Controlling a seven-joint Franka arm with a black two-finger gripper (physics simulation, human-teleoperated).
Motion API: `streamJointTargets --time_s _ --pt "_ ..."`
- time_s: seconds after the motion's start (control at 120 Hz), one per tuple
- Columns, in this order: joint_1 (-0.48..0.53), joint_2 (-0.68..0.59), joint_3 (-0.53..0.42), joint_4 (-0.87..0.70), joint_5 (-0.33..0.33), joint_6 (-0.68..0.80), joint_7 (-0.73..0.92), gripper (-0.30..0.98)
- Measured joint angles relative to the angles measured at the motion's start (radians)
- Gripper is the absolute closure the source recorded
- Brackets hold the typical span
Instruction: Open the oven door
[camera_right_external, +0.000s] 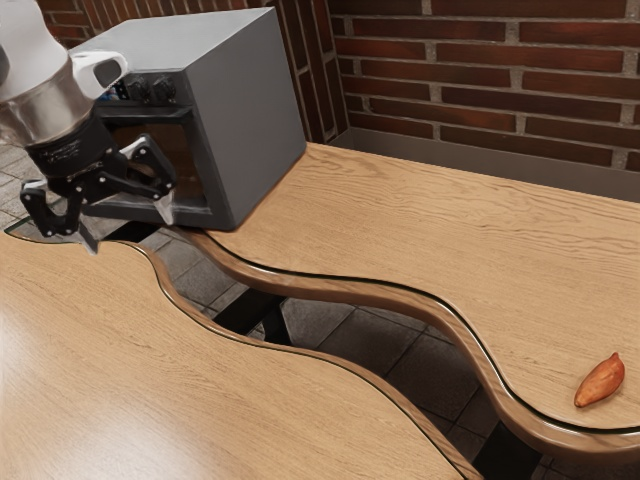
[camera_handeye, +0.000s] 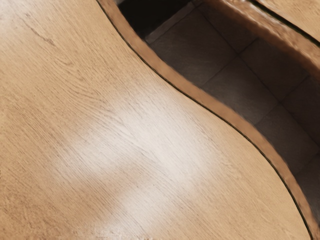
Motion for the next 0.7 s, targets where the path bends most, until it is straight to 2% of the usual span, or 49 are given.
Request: streamJointTargets --time_s 0.133,0.217,0.283,0.342,0.492,0.583,0.7 --pt "0.053 0.026 0.0 -0.014 0.02 -0.002 -0.317 0.0" --pt "0.102 0.183 0.002 0.222 0.09 0.034 -0.478 0.0" --pt "0.153 0.296 0.001 0.37 0.091 0.084 -0.58 0.0" --pt "0.188 0.393 0.0 0.497 0.072 0.134 -0.656 0.0" --pt "0.211 0.553 -0.004 0.65 -0.002 0.256 -0.796 0.0" --pt "0.22 0.591 -0.003 0.685 -0.041 0.307 -0.861 0.0" --pt "0.301 0.645 -0.002 0.695 -0.088 0.352 -0.917 0.0"
